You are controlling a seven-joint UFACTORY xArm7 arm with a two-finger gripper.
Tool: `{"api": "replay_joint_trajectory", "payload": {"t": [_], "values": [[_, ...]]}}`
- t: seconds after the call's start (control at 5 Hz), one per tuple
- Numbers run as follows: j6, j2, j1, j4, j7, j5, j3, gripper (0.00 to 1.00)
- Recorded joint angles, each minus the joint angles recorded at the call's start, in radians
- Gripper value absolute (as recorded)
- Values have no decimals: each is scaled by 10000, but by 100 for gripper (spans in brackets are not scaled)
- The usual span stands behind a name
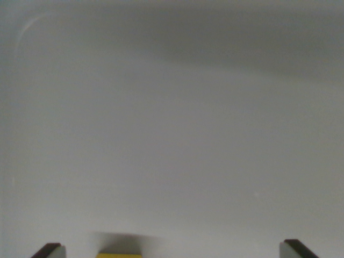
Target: Pick yellow cube
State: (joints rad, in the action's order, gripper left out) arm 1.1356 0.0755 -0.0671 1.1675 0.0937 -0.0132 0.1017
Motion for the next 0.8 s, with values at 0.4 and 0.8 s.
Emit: {"api": "replay_joint_trajectory", "payload": {"t": [0.4,0.8], "values": [[-472,66,-73,-405,128,-27,69,0],[-946,133,-147,-812,257,-54,139,0]]}}
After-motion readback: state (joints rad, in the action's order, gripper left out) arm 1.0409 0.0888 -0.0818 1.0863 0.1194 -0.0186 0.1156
